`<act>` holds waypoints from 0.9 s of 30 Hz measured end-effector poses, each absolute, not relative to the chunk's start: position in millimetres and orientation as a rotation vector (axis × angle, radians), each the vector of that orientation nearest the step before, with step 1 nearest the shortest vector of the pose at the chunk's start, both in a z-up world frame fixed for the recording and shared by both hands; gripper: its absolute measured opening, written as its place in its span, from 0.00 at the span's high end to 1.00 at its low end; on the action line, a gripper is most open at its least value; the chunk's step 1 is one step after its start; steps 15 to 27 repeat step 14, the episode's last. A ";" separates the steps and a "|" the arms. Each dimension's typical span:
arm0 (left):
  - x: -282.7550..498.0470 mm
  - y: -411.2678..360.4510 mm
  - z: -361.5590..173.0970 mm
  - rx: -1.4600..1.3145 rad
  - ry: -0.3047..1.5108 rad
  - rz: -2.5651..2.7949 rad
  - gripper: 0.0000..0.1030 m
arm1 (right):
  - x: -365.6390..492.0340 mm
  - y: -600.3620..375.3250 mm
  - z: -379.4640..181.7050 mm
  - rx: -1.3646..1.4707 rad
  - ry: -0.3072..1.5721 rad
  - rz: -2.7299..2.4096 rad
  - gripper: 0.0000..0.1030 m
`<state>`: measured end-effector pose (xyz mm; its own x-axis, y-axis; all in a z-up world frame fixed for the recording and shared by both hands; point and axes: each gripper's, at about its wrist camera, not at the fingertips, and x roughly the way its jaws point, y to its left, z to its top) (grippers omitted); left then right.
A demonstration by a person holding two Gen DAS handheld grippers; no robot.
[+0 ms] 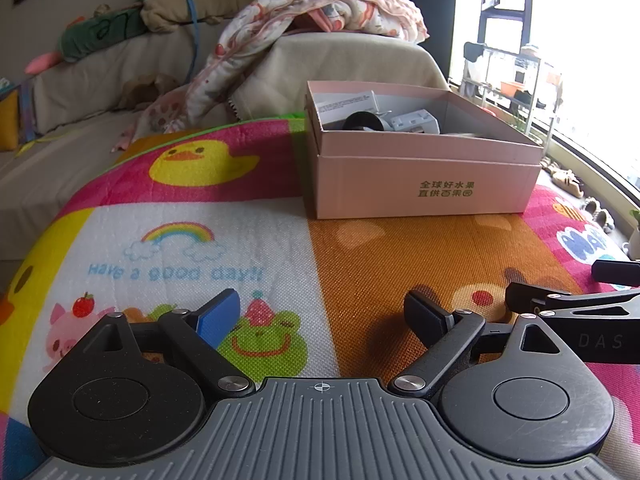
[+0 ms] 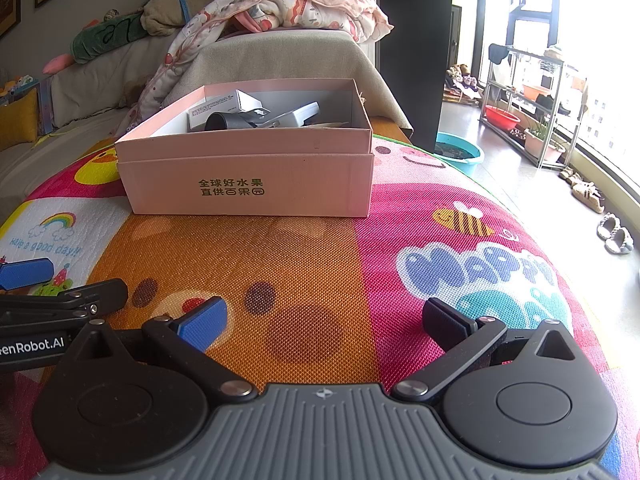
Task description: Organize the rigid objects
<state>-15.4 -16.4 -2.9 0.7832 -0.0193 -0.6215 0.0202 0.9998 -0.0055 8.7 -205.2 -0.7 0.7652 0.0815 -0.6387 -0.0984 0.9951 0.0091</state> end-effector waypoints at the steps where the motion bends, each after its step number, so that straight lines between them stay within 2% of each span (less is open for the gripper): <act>1: -15.5 -16.6 -2.9 0.001 0.671 -0.022 0.10 | 8.7 -205.1 -0.7 -0.026 0.693 0.098 0.00; 27: -15.3 -16.9 -2.9 0.007 0.671 -0.019 0.10 | 8.7 -205.1 -0.8 -0.026 0.693 0.098 0.00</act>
